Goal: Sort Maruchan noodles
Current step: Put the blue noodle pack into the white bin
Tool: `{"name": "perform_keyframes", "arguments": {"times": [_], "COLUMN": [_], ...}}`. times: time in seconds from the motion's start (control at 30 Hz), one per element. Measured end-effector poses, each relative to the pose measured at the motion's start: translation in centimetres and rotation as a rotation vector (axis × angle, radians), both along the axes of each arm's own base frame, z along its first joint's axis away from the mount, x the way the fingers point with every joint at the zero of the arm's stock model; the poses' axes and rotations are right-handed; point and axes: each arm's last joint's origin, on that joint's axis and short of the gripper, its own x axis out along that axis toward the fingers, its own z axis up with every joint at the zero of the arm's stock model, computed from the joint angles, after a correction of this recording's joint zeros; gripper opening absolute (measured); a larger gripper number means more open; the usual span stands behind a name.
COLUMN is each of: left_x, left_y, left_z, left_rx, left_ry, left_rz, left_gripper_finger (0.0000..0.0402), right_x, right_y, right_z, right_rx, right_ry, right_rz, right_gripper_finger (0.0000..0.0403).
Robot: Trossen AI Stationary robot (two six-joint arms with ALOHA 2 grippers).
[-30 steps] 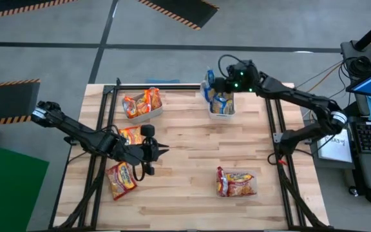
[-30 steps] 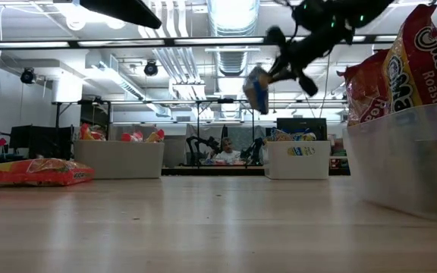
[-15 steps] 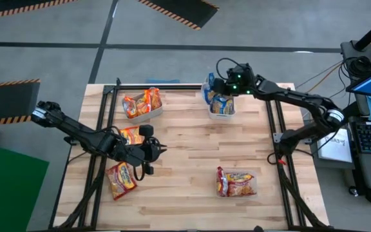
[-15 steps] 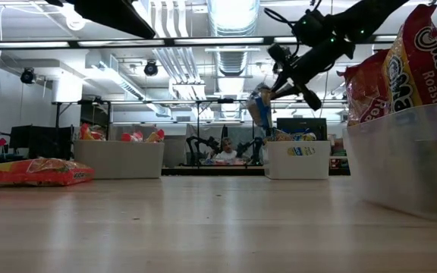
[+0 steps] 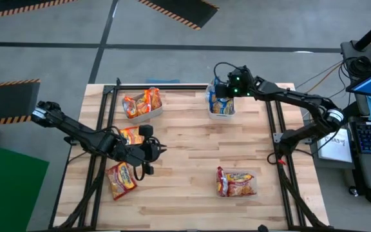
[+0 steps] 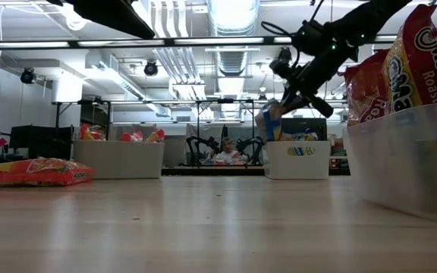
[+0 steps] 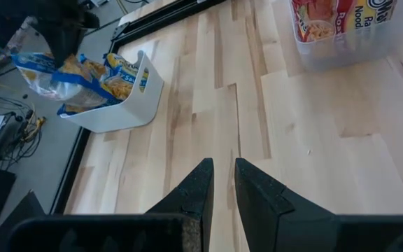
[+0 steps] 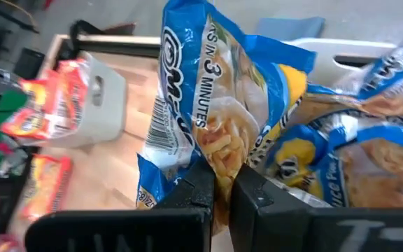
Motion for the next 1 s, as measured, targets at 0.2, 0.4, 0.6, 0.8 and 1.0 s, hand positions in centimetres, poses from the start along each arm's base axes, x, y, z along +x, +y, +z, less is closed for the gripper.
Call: {"name": "perform_keyframes", "arguments": {"times": [0.2,0.4,0.6,0.8,1.0], "left_x": [0.0,0.0,0.0,0.0,-0.1], "left_y": [0.0,0.0,0.0,0.0,0.0], "left_z": [0.0,0.0,0.0,0.0,-0.2], "left_rx": [-0.003,-0.004,-0.004,-0.004,-0.006], "left_ry": [-0.001,-0.003,-0.003,-0.002,0.01], "left_rz": [0.002,0.002,0.002,0.002,0.008], "left_gripper_finger": [0.0042,0.0042,0.0042,0.0042,0.0042], "right_x": [0.2,0.5,0.7,0.7,0.7], "right_y": [-0.2,-0.5,-0.6,-0.6,-0.8], "right_z": [-2.0,-3.2,-3.1,-2.0,-0.3], "right_rx": [0.015,0.022,0.026,0.031,0.02], "right_ry": [0.068,0.109,0.109,0.121,0.191], "right_rz": [0.017,0.033,0.031,0.034,0.051], "right_gripper_finger": [0.0009,0.0009,0.0017,0.0069,0.013]}}
